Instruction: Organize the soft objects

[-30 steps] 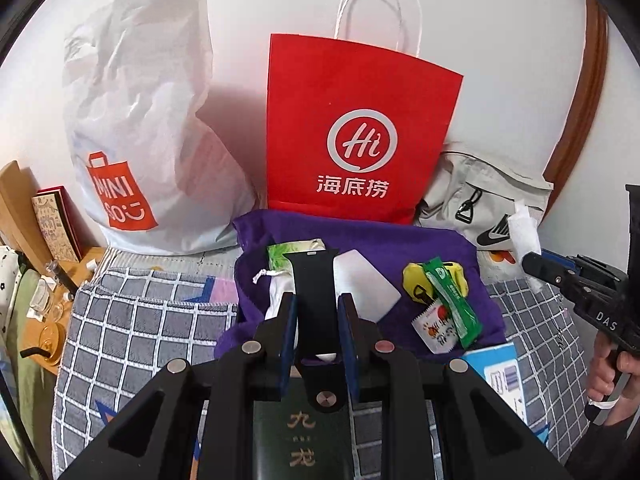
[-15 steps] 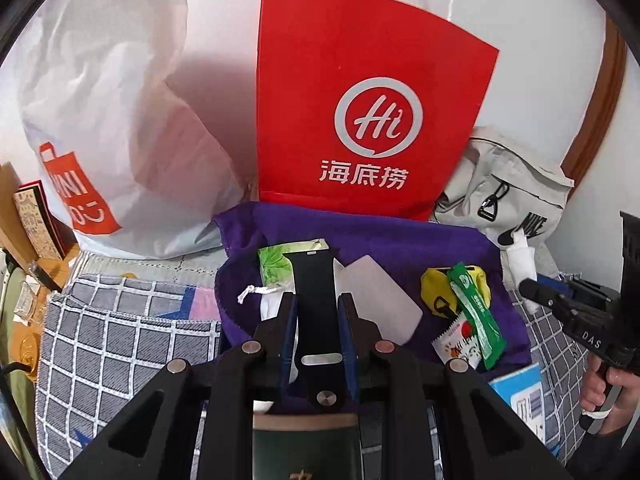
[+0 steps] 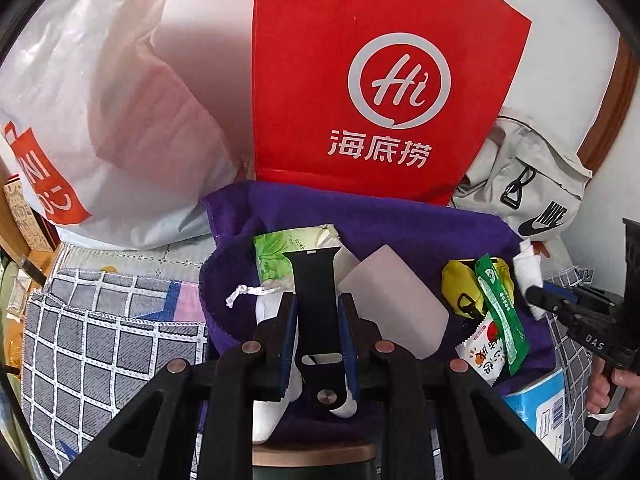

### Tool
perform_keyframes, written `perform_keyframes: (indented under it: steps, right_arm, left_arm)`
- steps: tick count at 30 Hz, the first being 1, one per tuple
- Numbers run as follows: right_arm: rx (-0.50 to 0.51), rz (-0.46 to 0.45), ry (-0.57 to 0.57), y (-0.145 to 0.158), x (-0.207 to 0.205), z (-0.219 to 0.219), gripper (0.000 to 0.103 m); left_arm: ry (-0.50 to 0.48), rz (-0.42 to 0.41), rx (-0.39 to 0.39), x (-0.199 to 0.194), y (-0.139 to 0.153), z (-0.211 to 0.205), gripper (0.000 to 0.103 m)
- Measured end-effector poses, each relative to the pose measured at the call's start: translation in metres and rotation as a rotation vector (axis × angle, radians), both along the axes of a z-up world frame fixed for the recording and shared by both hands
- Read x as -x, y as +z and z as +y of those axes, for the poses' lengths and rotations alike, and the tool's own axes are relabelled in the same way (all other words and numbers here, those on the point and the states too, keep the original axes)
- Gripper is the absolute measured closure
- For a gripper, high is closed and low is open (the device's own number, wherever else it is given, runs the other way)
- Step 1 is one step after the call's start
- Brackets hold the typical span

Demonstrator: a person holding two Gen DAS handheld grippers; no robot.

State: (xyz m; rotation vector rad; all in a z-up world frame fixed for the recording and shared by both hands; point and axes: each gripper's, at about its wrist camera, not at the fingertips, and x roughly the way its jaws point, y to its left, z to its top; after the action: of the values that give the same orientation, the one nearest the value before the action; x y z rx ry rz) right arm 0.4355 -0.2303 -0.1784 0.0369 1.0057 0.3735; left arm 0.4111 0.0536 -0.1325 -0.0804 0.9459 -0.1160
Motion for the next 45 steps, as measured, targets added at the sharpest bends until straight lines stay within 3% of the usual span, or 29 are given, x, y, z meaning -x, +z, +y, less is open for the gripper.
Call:
perform_keyframes:
  steps: [13,15,17,19,24,29,31,35,40,45]
  right_arm:
    - [0.007,0.054,-0.005,-0.016,-0.007,0.002,0.082]
    - [-0.001,0.056,0.005,-0.015,-0.006,0.004,0.071]
    - [0.001,0.049,0.004,-0.014,-0.006,0.005,0.064]
    - [0.006,0.048,0.004,-0.012,-0.005,0.006,0.063]
    - [0.001,0.040,-0.010,0.002,0.000,0.007,0.056]
    - [-0.006,-0.005,-0.035,0.024,0.012,0.008,0.046]
    - [0.001,-0.007,-0.043,0.032,0.019,0.010,0.046]
    - [0.018,-0.015,-0.070,0.049,0.040,0.011,0.046]
    - [0.054,-0.045,-0.117,0.078,0.087,0.006,0.042]
    - [0.023,-0.080,-0.120,0.105,0.142,-0.001,0.029]
  left_arm:
    - [-0.008,0.068,-0.020,-0.009,-0.020,-0.001,0.082]
    - [0.002,0.074,-0.014,-0.010,-0.021,0.001,0.082]
    - [0.005,0.081,-0.005,-0.010,-0.020,0.003,0.079]
    - [0.013,0.081,-0.001,-0.010,-0.017,0.003,0.067]
    - [0.005,0.069,-0.016,-0.004,-0.005,0.001,0.059]
    - [0.006,0.072,-0.026,0.015,0.010,0.002,0.058]
    - [0.001,0.066,-0.044,0.026,0.018,0.003,0.046]
    - [0.013,0.031,-0.113,0.054,0.037,0.003,0.041]
    - [0.022,-0.005,-0.133,0.093,0.062,0.005,0.032]
    - [0.026,-0.043,-0.103,0.139,0.088,-0.002,0.032]
